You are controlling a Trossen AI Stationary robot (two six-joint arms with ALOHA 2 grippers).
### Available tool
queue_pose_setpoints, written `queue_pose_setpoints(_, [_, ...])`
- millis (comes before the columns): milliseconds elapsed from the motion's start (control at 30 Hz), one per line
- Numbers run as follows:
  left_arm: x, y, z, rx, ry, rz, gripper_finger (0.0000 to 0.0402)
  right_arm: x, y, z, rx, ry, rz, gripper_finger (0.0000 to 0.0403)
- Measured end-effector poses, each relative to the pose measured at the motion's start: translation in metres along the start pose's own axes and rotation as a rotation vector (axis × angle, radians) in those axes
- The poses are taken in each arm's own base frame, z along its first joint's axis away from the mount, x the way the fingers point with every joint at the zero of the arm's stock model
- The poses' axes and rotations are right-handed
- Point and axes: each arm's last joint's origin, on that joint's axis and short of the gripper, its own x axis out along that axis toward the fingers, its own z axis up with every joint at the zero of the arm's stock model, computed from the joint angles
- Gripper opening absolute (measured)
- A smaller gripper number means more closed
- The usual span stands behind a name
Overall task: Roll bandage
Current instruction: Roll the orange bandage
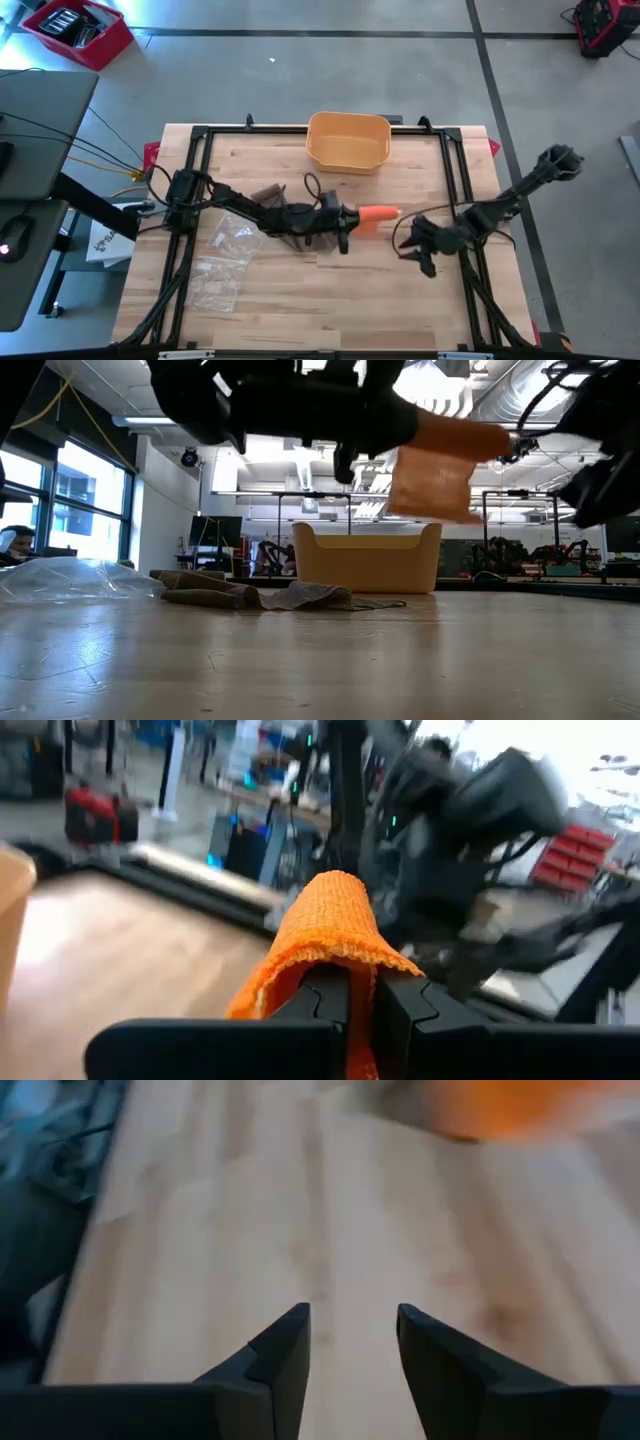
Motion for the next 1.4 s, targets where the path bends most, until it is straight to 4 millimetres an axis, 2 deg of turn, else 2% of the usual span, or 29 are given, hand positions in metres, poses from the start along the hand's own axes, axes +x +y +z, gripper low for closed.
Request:
queue_pose_setpoints(100, [0.0,0.001,-0.006,-0.047,0.049,0.006,0.001,-0.007,0.019,0.014,-0.031,-0.002,0.021,0.0133])
queue_pose_setpoints(267, [-0.005,-0.012,-0.019,-0.015,0.097,-0.021,0.001,-0.015,0.037,0.037,-0.152,-0.063,-0.014,0.0129])
queue_pose_setpoints(367, [-0.006,-0.019,-0.016,-0.072,0.056,-0.036,0.001,-0.015,0.04,0.047,-0.241,-0.092,-0.024,0.0129])
queue_pose_setpoints(500, [-0.005,-0.018,-0.008,-0.143,-0.027,-0.026,0.001,-0.017,0.044,0.06,-0.278,-0.129,0.059,0.0129])
queue_pose_setpoints(633, [-0.005,-0.018,-0.001,-0.175,-0.098,-0.026,0.001,-0.005,0.048,0.06,-0.42,-0.132,0.07,0.0129])
queue_pose_setpoints(900, [-0.003,-0.021,0.022,-0.237,-0.246,-0.094,0.001,0.028,0.058,0.06,-0.783,-0.097,-0.038,0.0143])
queue_pose_setpoints(1067, [0.003,-0.025,0.034,-0.22,-0.274,-0.131,0.001,0.029,0.061,0.067,-0.963,0.007,-0.151,0.0195])
queue_pose_setpoints(1200, [0.009,-0.025,0.043,-0.194,-0.294,-0.156,0.001,0.025,0.056,0.07,-1.053,0.081,-0.349,0.0238])
queue_pose_setpoints(1300, [0.01,-0.024,0.046,-0.19,-0.292,-0.171,0.001,0.023,0.053,0.067,-1.12,0.111,-0.457,0.025])
queue_pose_setpoints(1400, [0.01,-0.026,0.043,-0.184,-0.269,-0.169,0.001,0.021,0.059,0.062,-1.116,0.096,-0.44,0.0251])
